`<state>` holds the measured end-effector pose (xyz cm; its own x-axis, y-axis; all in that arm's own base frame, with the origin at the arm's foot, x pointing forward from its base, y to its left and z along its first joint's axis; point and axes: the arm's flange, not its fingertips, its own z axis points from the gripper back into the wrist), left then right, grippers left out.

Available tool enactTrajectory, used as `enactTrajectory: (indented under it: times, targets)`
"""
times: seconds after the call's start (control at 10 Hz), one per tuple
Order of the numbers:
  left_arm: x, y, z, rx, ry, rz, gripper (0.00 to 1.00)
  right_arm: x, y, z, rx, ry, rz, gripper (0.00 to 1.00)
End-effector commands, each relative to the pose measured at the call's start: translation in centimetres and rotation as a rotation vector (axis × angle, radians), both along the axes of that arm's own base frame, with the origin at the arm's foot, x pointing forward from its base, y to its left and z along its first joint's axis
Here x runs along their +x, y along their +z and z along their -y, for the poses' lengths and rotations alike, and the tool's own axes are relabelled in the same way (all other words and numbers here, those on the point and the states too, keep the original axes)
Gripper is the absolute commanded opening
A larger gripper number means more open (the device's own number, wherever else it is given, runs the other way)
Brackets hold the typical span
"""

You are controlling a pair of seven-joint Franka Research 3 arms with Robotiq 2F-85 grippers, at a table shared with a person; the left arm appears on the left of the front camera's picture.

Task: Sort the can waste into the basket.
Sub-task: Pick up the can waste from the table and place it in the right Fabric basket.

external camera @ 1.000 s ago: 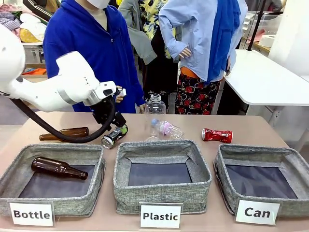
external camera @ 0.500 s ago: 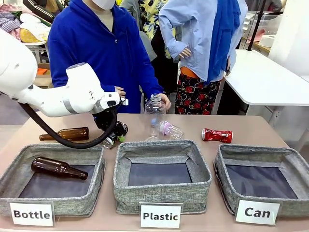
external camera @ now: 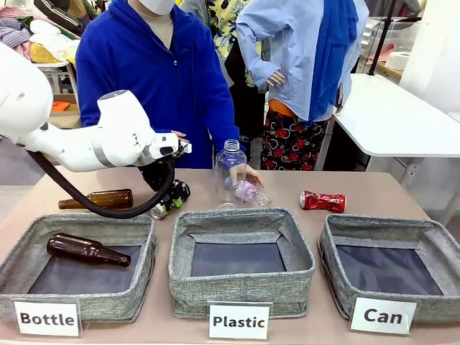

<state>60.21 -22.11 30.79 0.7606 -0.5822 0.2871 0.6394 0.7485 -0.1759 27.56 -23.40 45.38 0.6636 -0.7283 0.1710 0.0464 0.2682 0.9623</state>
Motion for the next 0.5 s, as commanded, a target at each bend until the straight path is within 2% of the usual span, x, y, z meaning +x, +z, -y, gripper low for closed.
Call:
enactTrajectory:
  times: [0.0, 0.2, 0.4]
  targets:
    - [-2.5, 2.3, -1.9, -0.058, 0.001, 0.019, 0.00, 0.3, 0.0, 0.1, -0.001, -0.006, 0.040, 1.00]
    - [-7.0, 8.5, -5.2, -0.107, -0.028, 0.179, 0.00, 0.3, 0.0, 0.1, -0.001, -0.006, 0.040, 1.00]
    - [-13.3, 14.8, -8.4, -0.154, -0.147, 0.279, 0.00, 0.3, 0.0, 0.1, -0.001, -0.006, 0.040, 1.00]
